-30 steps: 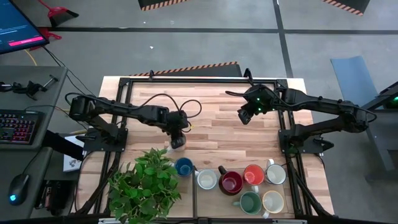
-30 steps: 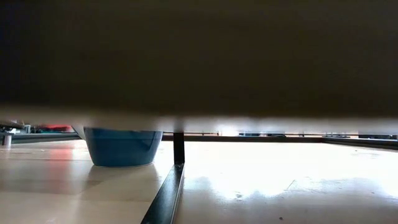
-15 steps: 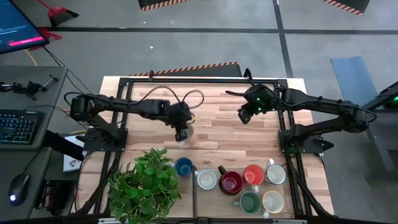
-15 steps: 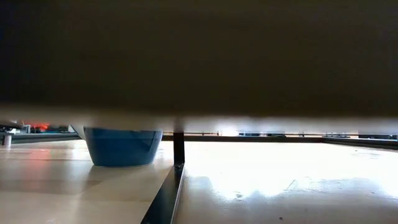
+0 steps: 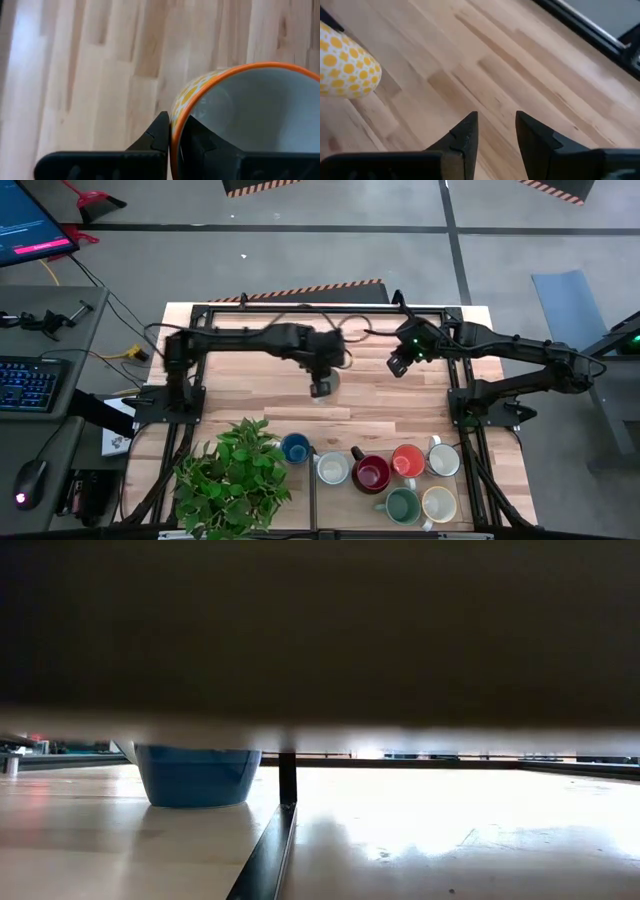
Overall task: Place coffee mugs
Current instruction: Put the yellow patterned mug on the shelf
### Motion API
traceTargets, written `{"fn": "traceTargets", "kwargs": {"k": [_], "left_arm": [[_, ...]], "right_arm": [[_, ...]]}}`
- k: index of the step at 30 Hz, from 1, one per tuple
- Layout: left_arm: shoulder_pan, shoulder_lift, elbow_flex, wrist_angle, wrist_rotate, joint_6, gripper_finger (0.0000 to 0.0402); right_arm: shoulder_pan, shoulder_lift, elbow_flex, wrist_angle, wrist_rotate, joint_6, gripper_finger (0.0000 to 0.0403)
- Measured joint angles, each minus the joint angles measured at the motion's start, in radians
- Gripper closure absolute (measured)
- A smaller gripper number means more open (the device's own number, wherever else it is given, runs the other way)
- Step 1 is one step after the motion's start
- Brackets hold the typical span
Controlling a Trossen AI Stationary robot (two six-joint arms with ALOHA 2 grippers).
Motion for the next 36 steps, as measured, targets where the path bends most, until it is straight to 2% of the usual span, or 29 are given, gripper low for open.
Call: {"fn": "traceTargets", "kwargs": {"k": [5, 14, 24, 36], "left_arm": [[-0.042, 0.112, 0.123, -0.001, 0.005, 0.046, 0.0389], [-0.111, 0.219, 0.132, -0.013, 0.006, 0.071, 0.0389], [-0.138, 0.225, 0.129, -0.001, -0.072, 0.071, 0.0386], [-0.138, 0.230, 0.109, 0.028, -0.061, 0.068, 0.0376]], "right_arm": [[0.000, -0.003, 0.000, -0.072, 0.022, 0.018, 0.0292], [0.000, -0.002, 0.000, -0.144, 0.075, 0.101, 0.0292], [0.000, -0.002, 0.000, -0.153, 0.065, 0.106, 0.0292], [0.000, -0.002, 0.000, -0.154, 0.014, 0.106, 0.0292]]}}
